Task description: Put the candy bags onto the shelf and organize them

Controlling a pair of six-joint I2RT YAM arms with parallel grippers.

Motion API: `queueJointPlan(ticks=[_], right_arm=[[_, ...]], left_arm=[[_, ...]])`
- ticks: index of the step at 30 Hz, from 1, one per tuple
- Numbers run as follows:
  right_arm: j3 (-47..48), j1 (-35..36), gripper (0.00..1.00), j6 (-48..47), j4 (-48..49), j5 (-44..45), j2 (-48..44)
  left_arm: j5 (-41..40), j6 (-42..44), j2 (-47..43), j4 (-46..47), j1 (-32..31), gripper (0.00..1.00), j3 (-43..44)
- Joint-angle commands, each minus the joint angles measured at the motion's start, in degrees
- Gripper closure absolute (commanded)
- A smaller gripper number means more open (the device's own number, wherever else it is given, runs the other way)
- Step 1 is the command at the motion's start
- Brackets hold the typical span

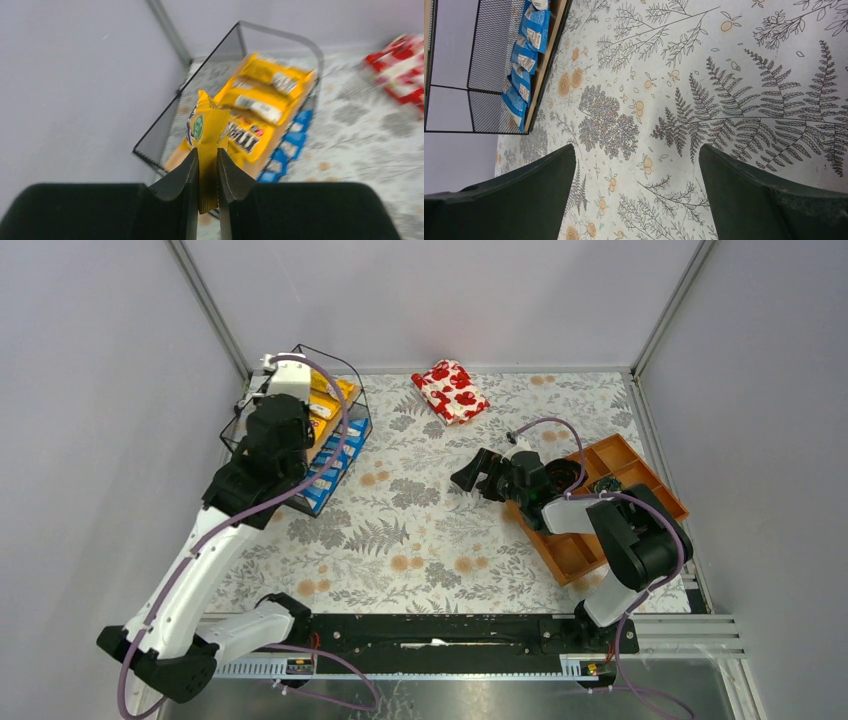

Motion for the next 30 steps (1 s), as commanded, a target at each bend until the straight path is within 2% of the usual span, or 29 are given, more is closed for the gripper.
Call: queueJointPlan(ticks=[1,6,15,19,25,30], right_arm=[[0.8,-0.3,0.0,-0.2,2.7,0.0,0.4],[0.8,-0.3,0.0,-0.2,2.8,-0.2,0.4],[0.6,-0.3,0.0,-0.1,3.0,-0.4,0.2],[0.3,-0.4,0.0,-0.1,3.3,-0.5,0.1],[0.0,-0.6,0.0,0.3,3.9,-0.9,0.1],[-0.5,-1.0,0.0,0.9,4.9,-1.5,0.0]], left_arm=[[-15.0,10.1,1.1,4.4,-0.9,0.8,-5.3],[-17.5,20.1,-2.9,18.3,-0.9,0.83,-17.0],[-15.1,25.8,-7.7,35.7,1.2,0.8,-32.1],[-12.8,26.2,-7.9,40.1,3.5,0.76,-35.3],[-10.3,21.1,-4.3,41.9,9.5,0.77,-35.0],[-10.8,27.0,-3.4,51.3,9.8,0.8,-38.6]])
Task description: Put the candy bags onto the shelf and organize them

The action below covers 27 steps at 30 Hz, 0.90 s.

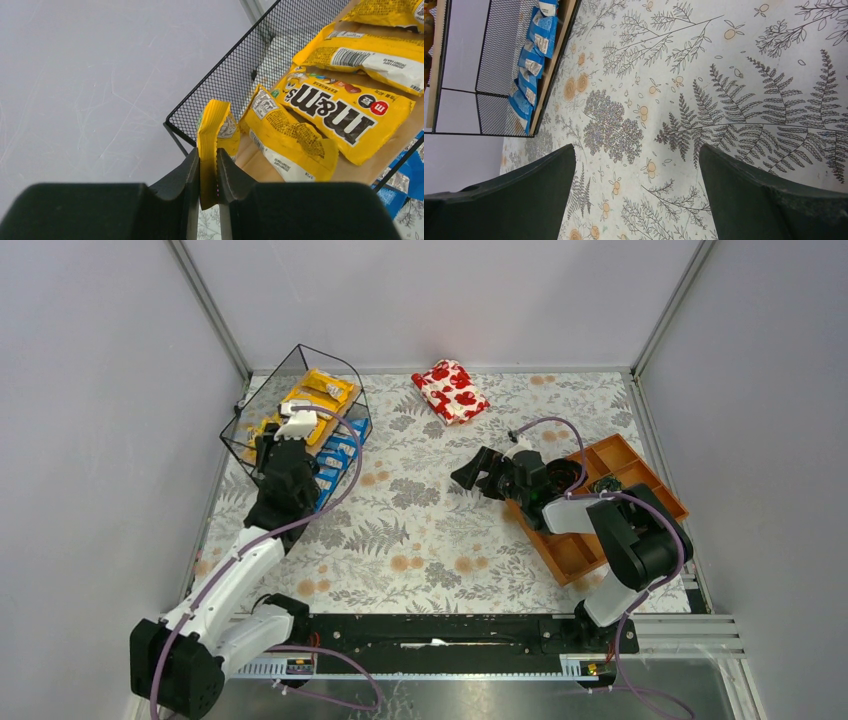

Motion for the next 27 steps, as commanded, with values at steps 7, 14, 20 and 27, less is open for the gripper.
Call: queueJointPlan(ticks=[7,14,20,27], right_arm=[[-0.6,-1.1,0.0,1.2,4.3,-2.0,0.5],[-1.4,-1.8,0.0,2.0,5.9,-2.8,0.5],[-2.2,-2.5,0.0,2.9,7.3,-3.7,0.5],[-2.5,-3.1,0.0,3.6,8.2,-4.5,0.9]], left_arm=[[1.9,5.0,3.9,21.2,4.4,0.81,-6.0],[9.0,2.4,4.3,23.1,7.1,0.82,-8.4],[10.7,-3.0,4.9,16.8,7.7,0.8,-7.4],[11.2,-4.9,5.2,15.3,7.7,0.73,-7.4]])
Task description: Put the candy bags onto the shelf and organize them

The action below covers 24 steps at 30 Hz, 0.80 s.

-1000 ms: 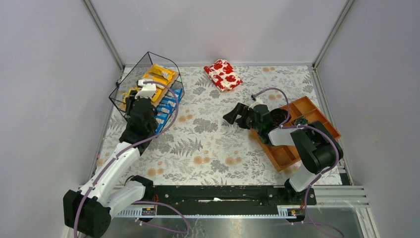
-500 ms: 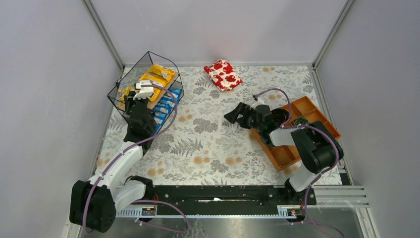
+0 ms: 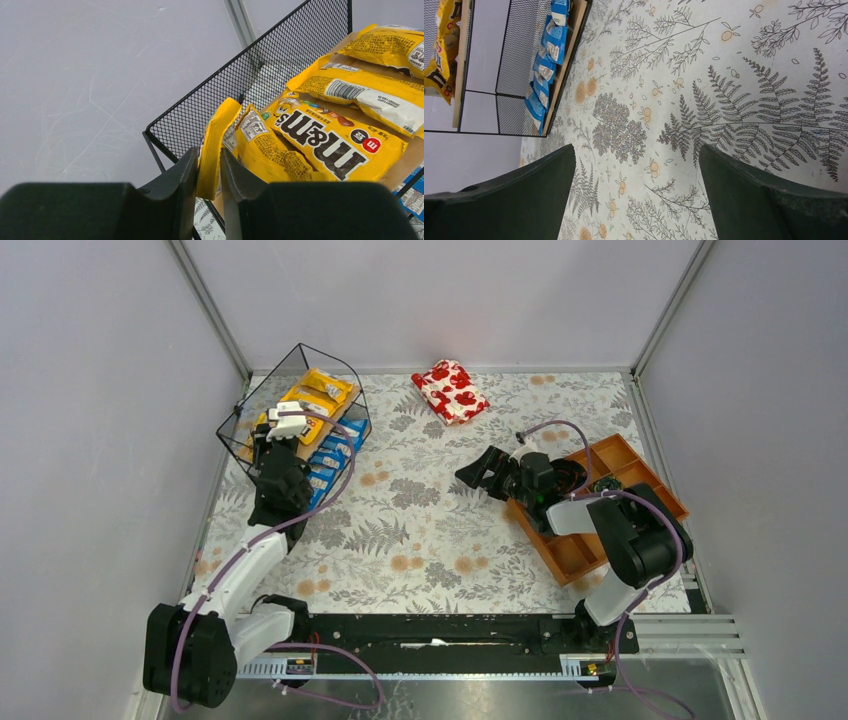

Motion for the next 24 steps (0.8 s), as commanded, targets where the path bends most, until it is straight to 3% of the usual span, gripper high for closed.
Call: queueJointPlan(ticks=[1,7,15,24], right_arm=[[-0.3,-0.6,0.0,0.7,3.6,-1.5,0.5],[-0.4,-0.8,0.0,0.9,3.9,-1.7,0.6],[-0.4,-0.9,0.0,1.2,4.3,-2.1,0.9],[-0.1,-0.9,0.0,1.2,4.4,-2.4,1.4]], left_arm=[[2.4,-4.4,1.0,-5.5,0.4,0.73,0.4],[5.5,-7.0,-0.5,-8.7,0.4,0.63,1.0],[11.9,-10.1,-2.8,-15.1,0.4,0.33,3.7],[19.9,-19.9,-5.0,-28.4,0.4,0.26,13.6]])
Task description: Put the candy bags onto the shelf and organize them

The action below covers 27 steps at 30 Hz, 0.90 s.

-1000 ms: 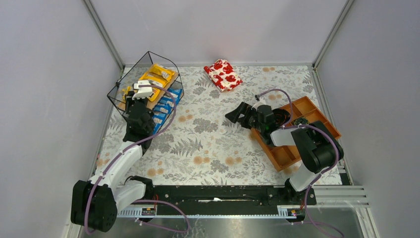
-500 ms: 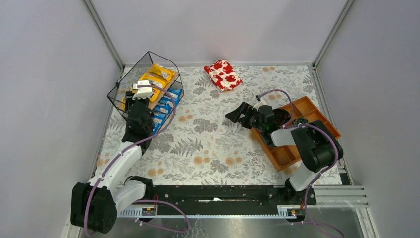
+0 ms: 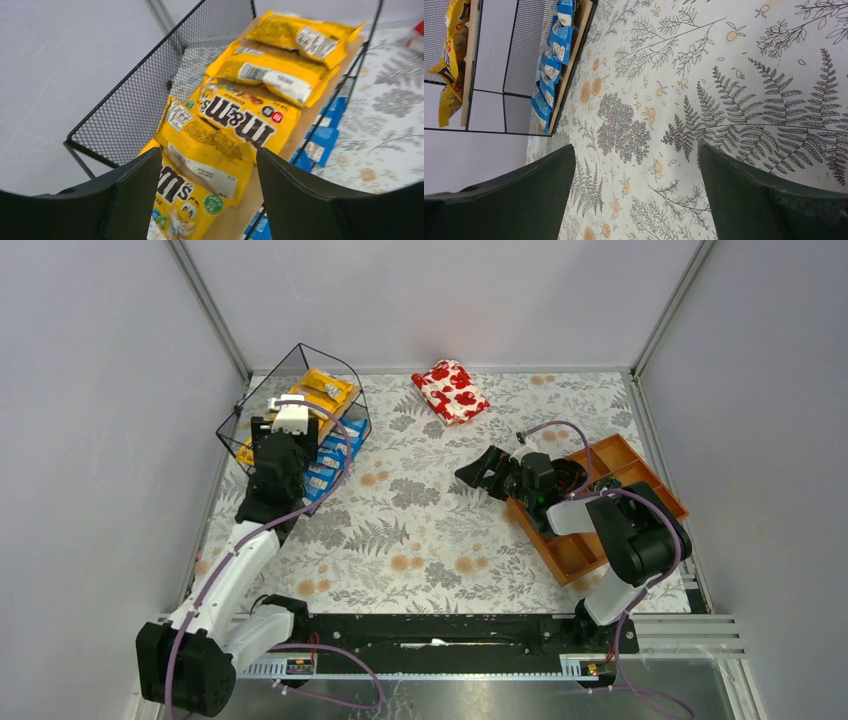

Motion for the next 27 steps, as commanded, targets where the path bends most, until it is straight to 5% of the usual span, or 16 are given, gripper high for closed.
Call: queueJointPlan(ticks=[1,9,16,19,27], right_arm=[[0.2,-0.3,0.0,0.2,2.4,-1.0,0.8],[0.4,-0.3,0.0,-0.1,2.1,-1.2,0.7],[0.4,-0.4,0.0,-2.9,-0.5,-0.7,-2.5],[2.9,-0.4,0.0,-6.8,-9.5,1.4,-8.0],[10.1,-0.3,0.0,-16.4,-41.2,4.3,-27.1]], left_arm=[[7.2,-9.0,-2.7,-9.7,0.3,0.26,8.2],[20.4,-21.9,-4.0,-25.7,0.3,0.23,22.9],[38.9,-29.3,-5.3,-25.6,0.3,0.1,28.0],[44.9,-31.7,-6.2,-23.1,0.3,0.02,27.9],[59.7,-35.2,-8.1,-13.8,0.3,0.01,26.0]])
